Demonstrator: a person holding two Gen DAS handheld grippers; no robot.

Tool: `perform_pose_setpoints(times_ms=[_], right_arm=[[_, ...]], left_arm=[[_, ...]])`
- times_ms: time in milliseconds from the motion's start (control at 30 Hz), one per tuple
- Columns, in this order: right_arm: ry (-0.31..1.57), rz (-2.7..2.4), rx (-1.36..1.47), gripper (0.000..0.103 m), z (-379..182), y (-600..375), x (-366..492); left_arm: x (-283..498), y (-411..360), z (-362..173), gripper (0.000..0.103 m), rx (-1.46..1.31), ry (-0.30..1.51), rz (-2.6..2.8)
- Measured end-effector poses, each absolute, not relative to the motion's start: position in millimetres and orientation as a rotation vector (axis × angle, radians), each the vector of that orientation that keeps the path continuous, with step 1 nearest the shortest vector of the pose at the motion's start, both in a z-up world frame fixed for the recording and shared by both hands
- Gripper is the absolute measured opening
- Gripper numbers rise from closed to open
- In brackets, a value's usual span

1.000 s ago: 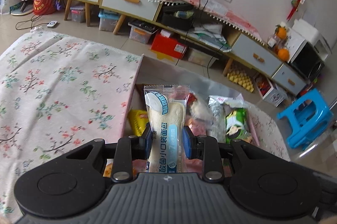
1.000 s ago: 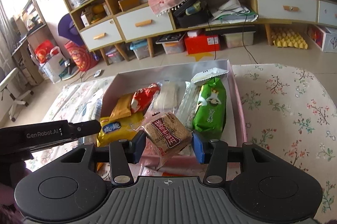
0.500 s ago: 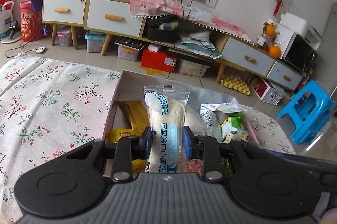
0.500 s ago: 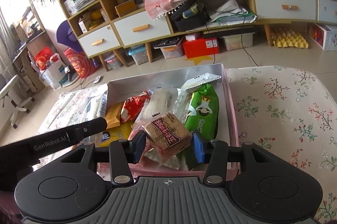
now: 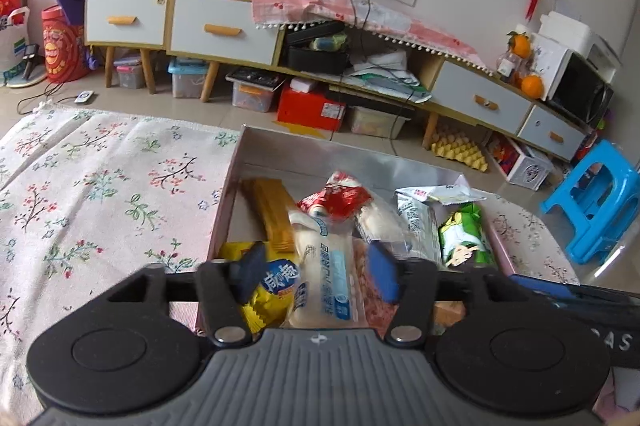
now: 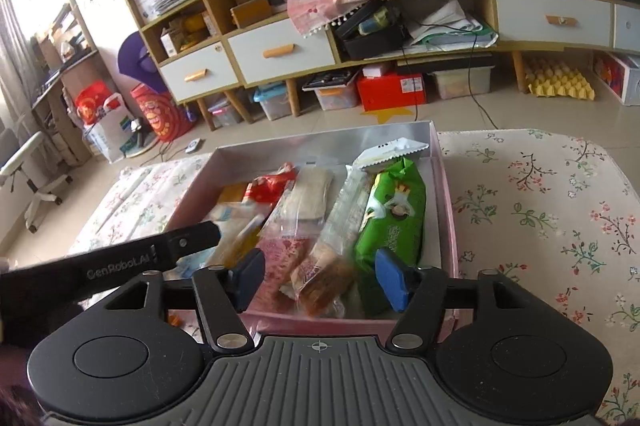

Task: Organize snacks
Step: 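Carry the milk-bread bag with the left gripper while the right carries the wafer pack into the box, then open both grippers over the pink box and withdraw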

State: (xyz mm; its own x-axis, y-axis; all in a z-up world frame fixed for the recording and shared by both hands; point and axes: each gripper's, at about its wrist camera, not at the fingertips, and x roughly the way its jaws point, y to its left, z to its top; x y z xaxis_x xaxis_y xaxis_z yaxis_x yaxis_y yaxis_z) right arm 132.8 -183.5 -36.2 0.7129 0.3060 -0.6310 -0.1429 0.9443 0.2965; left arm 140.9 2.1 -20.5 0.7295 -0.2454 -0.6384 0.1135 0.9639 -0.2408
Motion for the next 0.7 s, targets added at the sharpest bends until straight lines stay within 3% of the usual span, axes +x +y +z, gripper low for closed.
perform_pose_setpoints(times_ms=[67,167,300,700], right_arm=[[0.74,0.251,0.243,0.067,-34,-184,132],[0.74,0.256,0.262,0.07,-31,-184,130],[0.735,0.248,0.269,0.078,-28,-184,127],[0.767,0.257,0.226,0.082,-20,-184,108]], left_arm=[[141,2,-19,0.07,-0.207,0.75,-0.207],[139,-2,-16,0.076,-0.193,0.767,-0.221],[133,2,-11,0.081,-0.167,0.763,-0.214],[117,20,-3,0.094,-0.126,0.799,-0.201]])
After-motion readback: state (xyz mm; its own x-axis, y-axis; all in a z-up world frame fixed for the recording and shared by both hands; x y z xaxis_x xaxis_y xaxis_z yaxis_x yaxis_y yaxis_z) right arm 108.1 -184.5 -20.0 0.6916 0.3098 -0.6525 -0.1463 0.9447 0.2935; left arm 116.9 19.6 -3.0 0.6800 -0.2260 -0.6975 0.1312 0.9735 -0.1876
